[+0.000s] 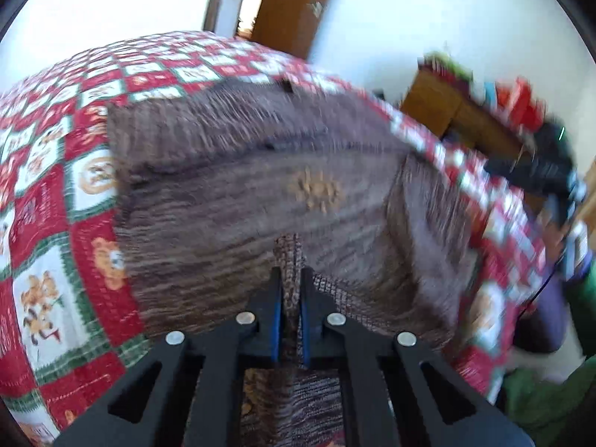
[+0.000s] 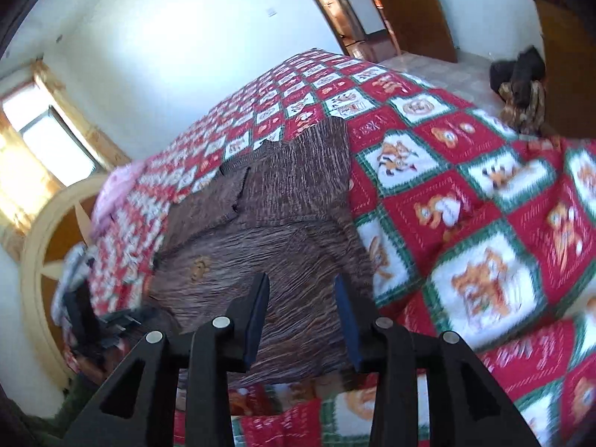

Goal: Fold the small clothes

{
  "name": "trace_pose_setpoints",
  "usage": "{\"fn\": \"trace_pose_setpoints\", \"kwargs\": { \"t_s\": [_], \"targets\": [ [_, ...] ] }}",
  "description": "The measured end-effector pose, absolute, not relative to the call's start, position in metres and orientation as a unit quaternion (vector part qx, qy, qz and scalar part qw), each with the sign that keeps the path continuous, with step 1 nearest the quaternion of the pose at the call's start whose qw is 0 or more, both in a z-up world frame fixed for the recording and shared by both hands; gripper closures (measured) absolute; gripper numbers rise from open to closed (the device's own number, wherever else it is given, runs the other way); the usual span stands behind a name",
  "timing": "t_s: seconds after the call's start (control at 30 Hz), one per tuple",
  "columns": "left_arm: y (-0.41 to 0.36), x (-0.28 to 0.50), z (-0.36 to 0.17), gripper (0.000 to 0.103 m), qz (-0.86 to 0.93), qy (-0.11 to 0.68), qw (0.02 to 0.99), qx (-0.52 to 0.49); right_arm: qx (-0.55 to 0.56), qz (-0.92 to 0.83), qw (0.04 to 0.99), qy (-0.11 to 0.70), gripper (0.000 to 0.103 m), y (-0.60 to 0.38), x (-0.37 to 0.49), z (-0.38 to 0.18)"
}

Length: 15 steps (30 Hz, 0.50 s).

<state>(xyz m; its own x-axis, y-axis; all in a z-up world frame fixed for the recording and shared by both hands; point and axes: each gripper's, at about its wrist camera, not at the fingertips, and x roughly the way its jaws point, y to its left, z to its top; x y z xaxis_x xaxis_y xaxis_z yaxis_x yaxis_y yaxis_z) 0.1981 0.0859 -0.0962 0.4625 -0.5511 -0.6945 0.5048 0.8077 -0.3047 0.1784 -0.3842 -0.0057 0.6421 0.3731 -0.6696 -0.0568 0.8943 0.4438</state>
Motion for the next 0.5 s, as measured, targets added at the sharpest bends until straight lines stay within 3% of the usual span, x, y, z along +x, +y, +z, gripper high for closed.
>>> {"fn": "trace_pose_setpoints", "kwargs": {
  "t_s": [0.17,0.47,0.5],
  "targets": [
    [0.133,0.209,-0.083,0.095,-0.288,0.377,0.865,-0.162,0.092,0.131,0.888,0.432,0.065,-0.354,0.215,-0.013],
    [0.138,0.22,-0.113,0.095,-0.237,0.415,0.858,-0.188,-0.004,0.128,0.856,0.501,0.064,-0.309,0.28,-0.063],
    [0.137,0.219,-0.115,0.095,-0.238,0.415,0.858,-0.186,-0.02,0.125,0.86,0.495,0.059,-0.306,0.28,-0.064]
  ]
}}
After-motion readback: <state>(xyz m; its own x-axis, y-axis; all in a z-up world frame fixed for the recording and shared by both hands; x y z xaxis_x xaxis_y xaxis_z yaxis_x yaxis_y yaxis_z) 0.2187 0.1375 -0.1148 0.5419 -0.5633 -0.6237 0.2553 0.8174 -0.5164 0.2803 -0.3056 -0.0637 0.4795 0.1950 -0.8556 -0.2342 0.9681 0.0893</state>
